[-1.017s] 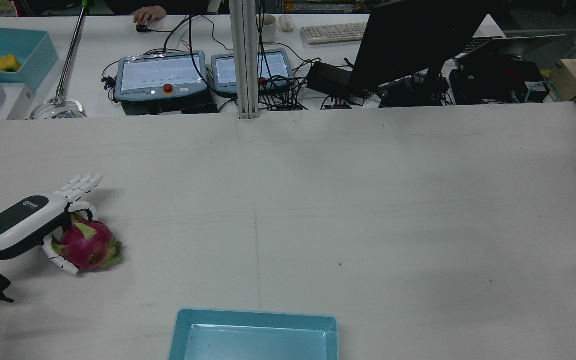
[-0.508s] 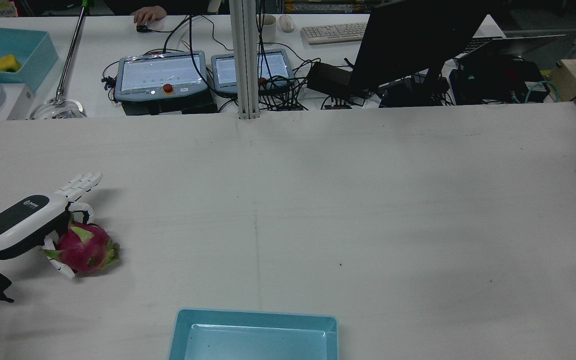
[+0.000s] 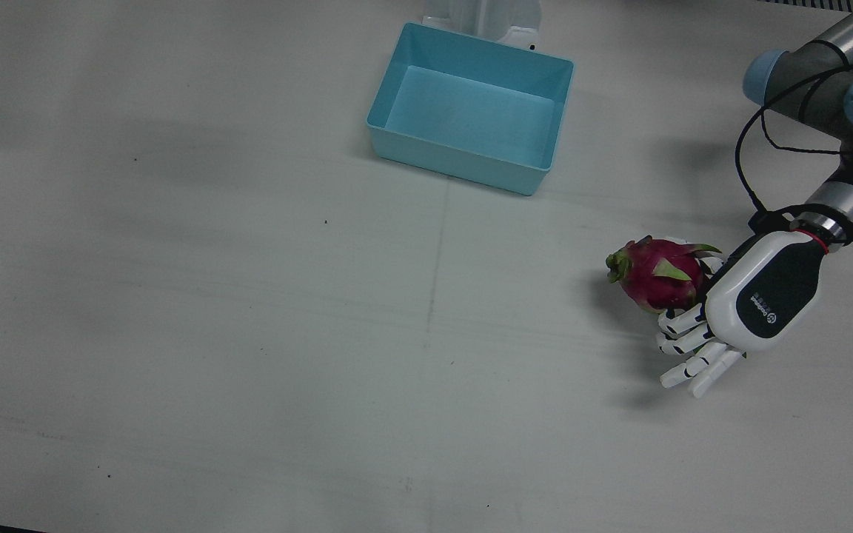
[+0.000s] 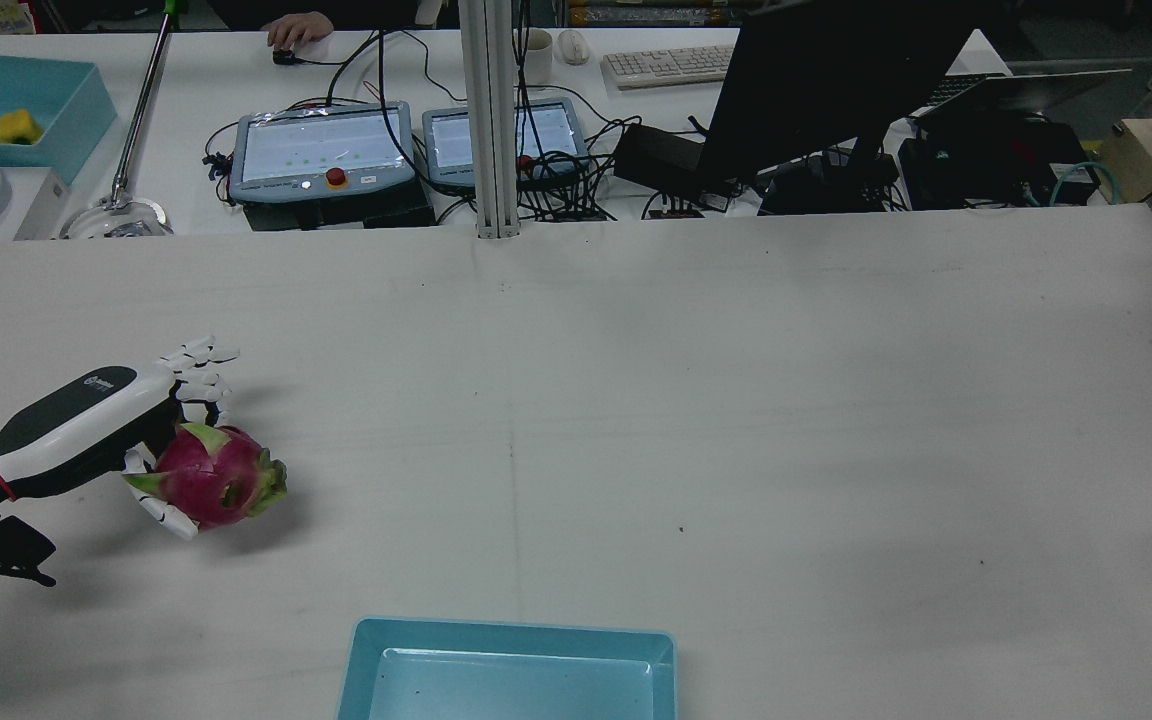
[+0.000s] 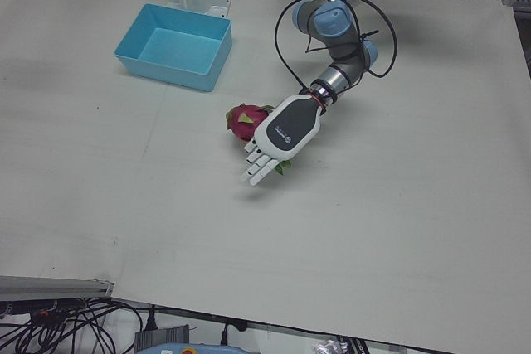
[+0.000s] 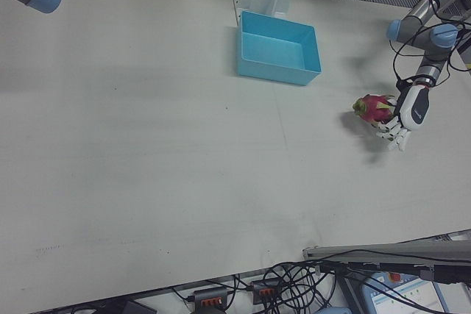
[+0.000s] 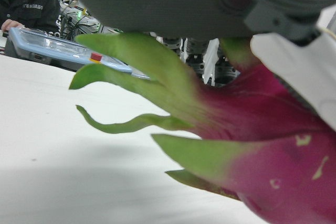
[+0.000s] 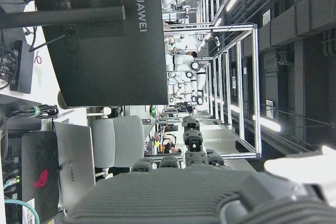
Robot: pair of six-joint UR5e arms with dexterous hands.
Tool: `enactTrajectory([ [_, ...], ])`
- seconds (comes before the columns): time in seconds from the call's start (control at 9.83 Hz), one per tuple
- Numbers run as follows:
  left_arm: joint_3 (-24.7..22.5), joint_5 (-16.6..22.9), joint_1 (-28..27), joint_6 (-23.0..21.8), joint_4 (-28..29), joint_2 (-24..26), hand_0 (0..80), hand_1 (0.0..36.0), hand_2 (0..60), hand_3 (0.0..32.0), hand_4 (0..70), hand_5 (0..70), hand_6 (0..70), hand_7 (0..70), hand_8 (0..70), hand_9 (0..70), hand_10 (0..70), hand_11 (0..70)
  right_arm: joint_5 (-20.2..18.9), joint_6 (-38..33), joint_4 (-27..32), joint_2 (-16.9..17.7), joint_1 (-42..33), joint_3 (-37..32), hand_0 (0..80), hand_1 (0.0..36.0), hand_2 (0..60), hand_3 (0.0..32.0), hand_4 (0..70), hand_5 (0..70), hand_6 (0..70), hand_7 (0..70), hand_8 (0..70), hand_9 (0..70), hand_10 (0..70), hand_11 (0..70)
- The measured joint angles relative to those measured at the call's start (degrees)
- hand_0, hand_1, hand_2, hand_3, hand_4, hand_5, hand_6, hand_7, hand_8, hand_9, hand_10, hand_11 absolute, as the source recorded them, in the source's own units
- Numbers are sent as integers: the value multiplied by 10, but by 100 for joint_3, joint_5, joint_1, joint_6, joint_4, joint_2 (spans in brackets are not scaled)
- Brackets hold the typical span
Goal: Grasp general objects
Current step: 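Lift the dragon fruit slightly with the left hand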
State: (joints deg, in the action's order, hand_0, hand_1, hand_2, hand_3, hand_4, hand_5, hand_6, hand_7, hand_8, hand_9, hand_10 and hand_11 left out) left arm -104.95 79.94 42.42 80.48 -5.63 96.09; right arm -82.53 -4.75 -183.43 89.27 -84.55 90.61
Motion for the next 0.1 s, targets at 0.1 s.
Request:
enactTrajectory([
  [0.1,-274,105,-1,-35,-382,153,528,248,502,0,595,597,305,700,68,171,43,74,0,0,0,0,0,0,0,0,0,0,0,0,0,0,0,0,0,0],
])
